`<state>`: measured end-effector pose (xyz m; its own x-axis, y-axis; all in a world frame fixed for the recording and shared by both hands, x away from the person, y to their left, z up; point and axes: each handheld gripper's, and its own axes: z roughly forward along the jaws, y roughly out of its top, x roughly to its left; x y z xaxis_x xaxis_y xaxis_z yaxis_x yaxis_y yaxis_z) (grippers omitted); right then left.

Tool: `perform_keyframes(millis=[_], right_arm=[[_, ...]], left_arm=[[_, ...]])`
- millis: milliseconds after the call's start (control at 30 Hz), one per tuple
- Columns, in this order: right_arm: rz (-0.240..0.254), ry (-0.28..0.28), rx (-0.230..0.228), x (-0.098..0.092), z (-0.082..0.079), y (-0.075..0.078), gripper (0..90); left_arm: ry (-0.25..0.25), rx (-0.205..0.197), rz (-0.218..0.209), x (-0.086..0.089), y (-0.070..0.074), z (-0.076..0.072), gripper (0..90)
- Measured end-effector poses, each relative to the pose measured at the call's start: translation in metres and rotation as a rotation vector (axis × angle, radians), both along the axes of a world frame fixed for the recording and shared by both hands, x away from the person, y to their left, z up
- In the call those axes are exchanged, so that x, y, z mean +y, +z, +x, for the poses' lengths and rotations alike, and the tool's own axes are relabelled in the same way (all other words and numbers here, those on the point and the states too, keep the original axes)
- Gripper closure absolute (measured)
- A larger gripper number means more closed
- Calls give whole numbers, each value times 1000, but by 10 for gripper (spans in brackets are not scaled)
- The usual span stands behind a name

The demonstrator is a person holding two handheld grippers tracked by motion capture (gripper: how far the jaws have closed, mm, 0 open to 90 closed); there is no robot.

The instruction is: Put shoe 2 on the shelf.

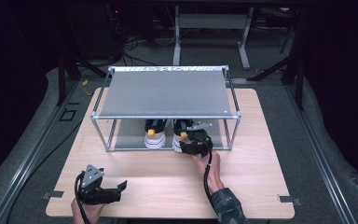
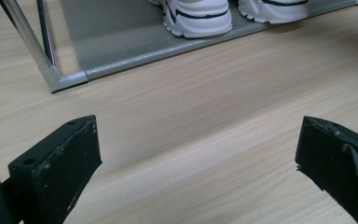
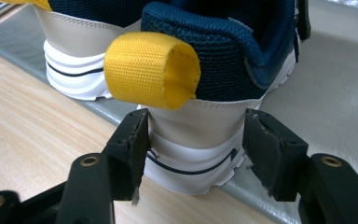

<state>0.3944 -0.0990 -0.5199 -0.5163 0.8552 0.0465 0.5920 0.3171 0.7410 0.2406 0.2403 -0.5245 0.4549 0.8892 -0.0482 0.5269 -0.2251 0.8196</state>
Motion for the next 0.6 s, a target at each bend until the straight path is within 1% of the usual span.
perform_keyframes(millis=[100,133,233,300,333,400,467,500,533,567,600], right_arm=[[-3,11,-15,0,4,-2,435],[-1,15,-7,0,5,-3,450],[7,45,-2,0,9,-7,526],[1,48,5,1,11,-9,535],[8,47,8,1,11,-9,505],[10,60,4,1,10,-8,462],[11,57,7,1,9,-7,381],[13,60,1,1,8,-6,338],[21,58,-2,1,8,-5,327],[19,60,-9,1,8,-3,326],[11,49,-8,2,7,-2,310]], left_arm=[[1,-4,-2,0,0,0,0],[0,0,0,0,0,0,0],[0,1,1,0,0,1,0],[-2,0,2,-1,1,1,0],[-1,-2,1,-1,1,0,0],[-2,0,2,0,2,0,0],[0,-2,2,1,2,1,0],[-1,-2,1,1,2,1,0],[-2,-1,1,0,2,1,0],[-3,0,2,0,2,2,0],[-4,2,2,0,2,2,0]])
